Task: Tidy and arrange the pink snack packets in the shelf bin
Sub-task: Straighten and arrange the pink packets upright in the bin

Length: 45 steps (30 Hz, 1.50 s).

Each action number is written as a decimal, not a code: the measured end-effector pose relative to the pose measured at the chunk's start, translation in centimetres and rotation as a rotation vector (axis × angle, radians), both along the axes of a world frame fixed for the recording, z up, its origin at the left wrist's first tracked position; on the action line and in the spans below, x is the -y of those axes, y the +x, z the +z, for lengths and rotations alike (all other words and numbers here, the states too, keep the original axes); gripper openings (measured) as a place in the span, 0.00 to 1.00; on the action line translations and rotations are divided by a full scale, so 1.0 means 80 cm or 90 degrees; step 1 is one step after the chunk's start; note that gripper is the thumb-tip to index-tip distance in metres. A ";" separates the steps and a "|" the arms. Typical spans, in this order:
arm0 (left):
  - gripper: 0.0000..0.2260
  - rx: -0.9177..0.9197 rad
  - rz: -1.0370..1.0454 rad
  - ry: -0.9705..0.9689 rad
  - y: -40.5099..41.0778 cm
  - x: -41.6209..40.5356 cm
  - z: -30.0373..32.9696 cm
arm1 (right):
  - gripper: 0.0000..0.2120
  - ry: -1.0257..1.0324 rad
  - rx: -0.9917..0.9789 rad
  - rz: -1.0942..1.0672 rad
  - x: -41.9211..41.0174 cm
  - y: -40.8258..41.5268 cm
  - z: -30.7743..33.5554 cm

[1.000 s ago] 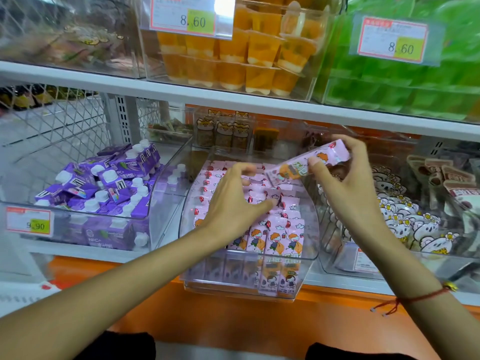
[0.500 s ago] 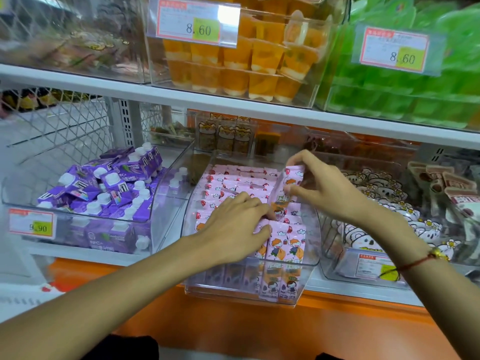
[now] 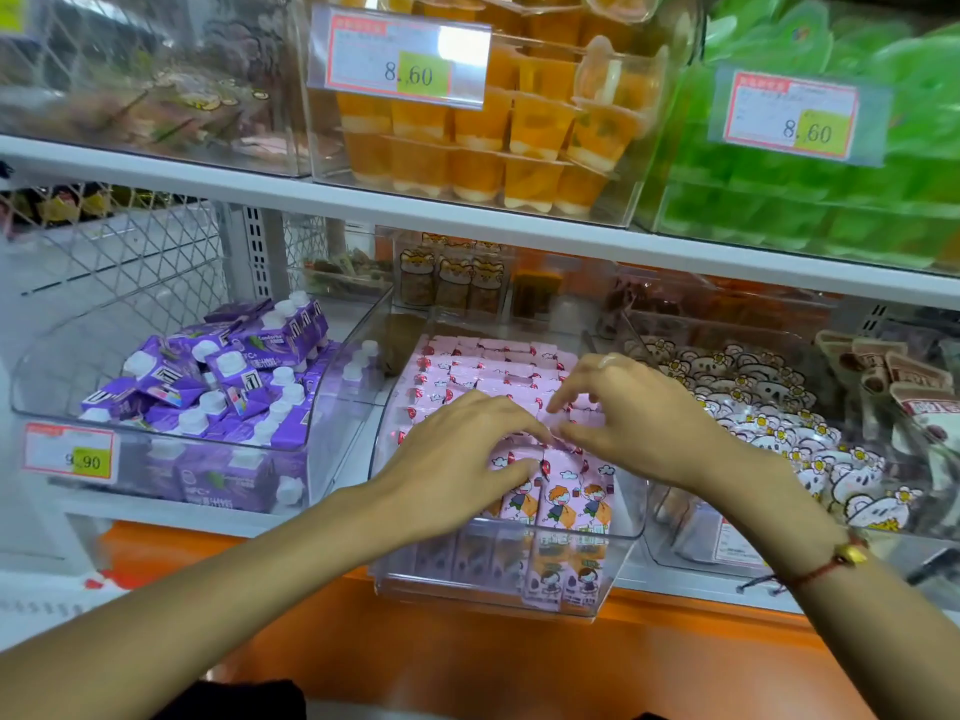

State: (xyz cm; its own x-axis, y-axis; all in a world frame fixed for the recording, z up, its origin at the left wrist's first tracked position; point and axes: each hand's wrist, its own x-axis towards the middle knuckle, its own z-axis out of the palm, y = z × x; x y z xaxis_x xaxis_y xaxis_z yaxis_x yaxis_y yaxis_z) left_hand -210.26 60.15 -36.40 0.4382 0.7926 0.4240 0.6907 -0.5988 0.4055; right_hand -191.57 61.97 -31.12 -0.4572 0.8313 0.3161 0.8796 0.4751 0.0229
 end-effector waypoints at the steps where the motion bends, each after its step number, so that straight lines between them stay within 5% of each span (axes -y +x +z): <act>1: 0.11 0.008 0.001 -0.011 0.001 -0.001 0.001 | 0.11 0.010 0.012 -0.003 0.004 0.001 -0.002; 4: 0.11 0.008 0.007 -0.015 0.004 -0.004 0.002 | 0.11 0.026 0.083 -0.041 0.007 0.002 -0.012; 11: 0.12 -0.111 -0.005 0.010 0.009 -0.009 -0.001 | 0.09 0.105 0.033 -0.052 0.002 0.005 -0.032; 17: 0.10 -0.060 0.011 0.013 0.008 -0.006 -0.004 | 0.05 0.184 -0.389 -0.004 0.014 0.005 -0.020; 21: 0.06 0.214 0.086 -0.020 0.014 0.001 0.006 | 0.03 0.291 -0.606 0.027 0.027 0.000 -0.003; 26: 0.19 0.328 0.094 0.003 0.021 0.014 0.016 | 0.04 0.046 -0.740 -0.026 0.025 -0.008 -0.009; 34: 0.13 0.320 0.073 0.017 0.017 0.012 0.013 | 0.04 -0.178 -0.940 0.002 0.022 -0.009 -0.013; 37: 0.08 0.411 0.036 -0.073 0.019 0.009 0.015 | 0.16 -0.299 -0.881 0.056 0.019 -0.001 -0.013; 40: 0.03 0.488 -0.012 -0.160 0.023 0.006 0.017 | 0.18 -0.308 -0.788 0.105 0.022 0.000 -0.012; 45: 0.08 0.483 -0.068 -0.218 0.028 0.011 0.019 | 0.10 -0.218 -0.842 0.120 0.028 0.002 -0.009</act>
State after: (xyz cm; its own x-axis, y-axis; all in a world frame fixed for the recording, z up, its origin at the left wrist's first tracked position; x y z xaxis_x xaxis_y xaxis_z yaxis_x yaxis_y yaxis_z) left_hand -208.02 59.25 -34.91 0.2113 0.9018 0.3770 0.1031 -0.4041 0.9089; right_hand -191.45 59.74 -31.84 -0.0931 0.9147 0.3932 0.0778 0.4004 -0.9130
